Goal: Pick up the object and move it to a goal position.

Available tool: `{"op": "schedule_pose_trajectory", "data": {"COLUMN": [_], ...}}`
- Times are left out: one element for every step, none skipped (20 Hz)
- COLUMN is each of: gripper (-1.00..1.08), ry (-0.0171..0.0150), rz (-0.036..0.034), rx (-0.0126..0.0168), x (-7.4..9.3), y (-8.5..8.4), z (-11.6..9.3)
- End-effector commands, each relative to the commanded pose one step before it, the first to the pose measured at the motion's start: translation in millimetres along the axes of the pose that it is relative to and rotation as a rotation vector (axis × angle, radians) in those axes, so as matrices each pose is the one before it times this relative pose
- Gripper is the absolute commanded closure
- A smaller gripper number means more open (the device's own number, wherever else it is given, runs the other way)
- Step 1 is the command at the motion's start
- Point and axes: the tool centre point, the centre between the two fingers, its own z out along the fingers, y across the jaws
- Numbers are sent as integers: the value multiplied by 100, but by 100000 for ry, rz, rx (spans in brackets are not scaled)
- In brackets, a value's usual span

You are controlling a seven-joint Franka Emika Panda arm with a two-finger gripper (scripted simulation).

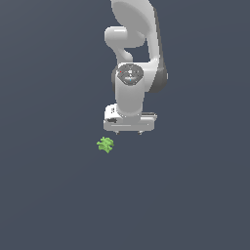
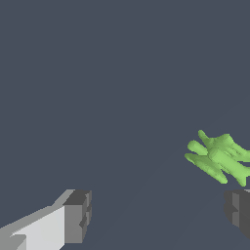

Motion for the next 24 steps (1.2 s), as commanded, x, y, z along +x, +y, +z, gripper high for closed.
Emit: {"op": "schedule_pose_trajectory", "data": {"gripper": [-92, -92, -92, -92, -92, -92, -92, -92, -92, -92, -92, -92, -92, -92, -92, -92, -92, -92, -92, -92, -92, -92, -92, -92], "ry": [0, 3, 6, 10, 14, 17, 15, 7, 0, -6, -8, 0, 8, 28, 45, 62, 79, 96, 113, 130, 148, 166, 186, 207], "rz": [0, -68, -152, -281, -414, -553, -639, -567, -473, -349, -194, 0, 343, 491, 691, 910, 1149, 1410, 1672, 1929, 2171, 2405, 2646, 2892], "rx": [0, -12, -24, -45, -68, -91, -104, -89, -69, -45, -19, 0, 41, 38, 46, 56, 68, 82, 95, 104, 110, 113, 113, 110], "x": [0, -9, -26, -44, -61, -78, -82, -64, -46, -27, -10, 6, 18, 18, 20, 25, 32, 41, 53, 65, 77, 90, 105, 122], "y": [1, -36, -75, -138, -198, -250, -268, -217, -165, -106, -49, -3, 103, 102, 132, 167, 210, 262, 314, 366, 413, 458, 504, 553], "z": [0, -19, -54, -91, -128, -164, -177, -144, -107, -69, -29, 12, 51, 63, 79, 100, 125, 154, 185, 214, 240, 264, 288, 313]}}
